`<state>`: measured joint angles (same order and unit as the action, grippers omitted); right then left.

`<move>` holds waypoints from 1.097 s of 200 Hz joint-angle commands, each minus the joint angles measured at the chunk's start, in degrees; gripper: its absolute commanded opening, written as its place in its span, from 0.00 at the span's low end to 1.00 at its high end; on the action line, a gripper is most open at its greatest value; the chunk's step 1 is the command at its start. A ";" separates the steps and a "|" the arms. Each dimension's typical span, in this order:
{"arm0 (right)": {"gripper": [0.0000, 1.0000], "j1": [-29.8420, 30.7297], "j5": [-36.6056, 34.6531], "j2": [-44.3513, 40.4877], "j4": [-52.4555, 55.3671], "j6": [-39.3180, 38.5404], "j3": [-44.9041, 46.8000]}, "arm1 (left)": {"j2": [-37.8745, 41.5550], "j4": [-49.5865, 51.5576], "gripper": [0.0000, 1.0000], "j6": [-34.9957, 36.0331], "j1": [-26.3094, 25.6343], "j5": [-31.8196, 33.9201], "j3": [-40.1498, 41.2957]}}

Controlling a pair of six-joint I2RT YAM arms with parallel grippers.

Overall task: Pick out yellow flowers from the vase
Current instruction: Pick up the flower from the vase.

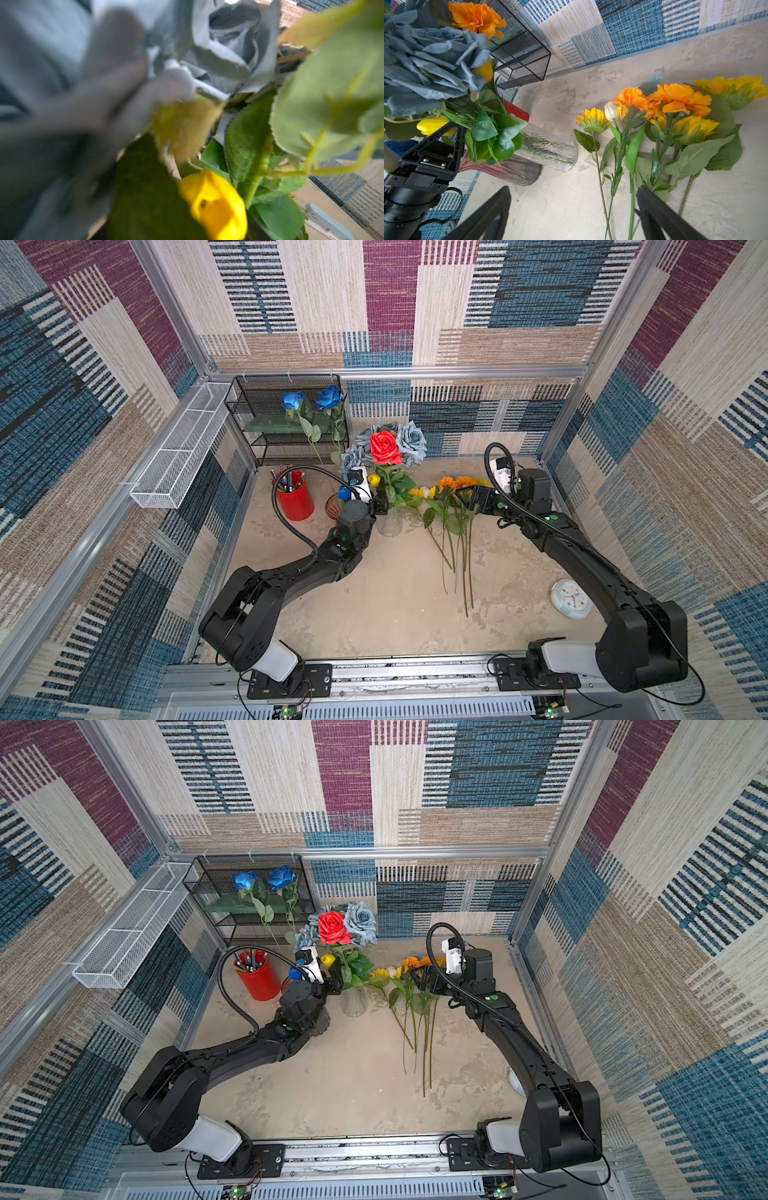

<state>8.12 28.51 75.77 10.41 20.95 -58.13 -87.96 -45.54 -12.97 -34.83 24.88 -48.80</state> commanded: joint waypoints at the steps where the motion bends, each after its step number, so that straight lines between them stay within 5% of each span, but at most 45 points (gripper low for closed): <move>1: 0.96 -0.14 0.32 0.35 -0.23 0.63 -0.67 | 0.55 0.11 0.53 -1.43 0.27 -2.41 -0.99; 219: 0.96 -0.21 0.83 -0.53 -0.71 1.79 -0.57 | 7.34 9.85 0.09 -4.68 0.51 -3.24 -3.57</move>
<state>7.86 28.93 75.68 10.87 22.46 -58.63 -81.60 -37.41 -16.03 -34.35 20.91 -51.94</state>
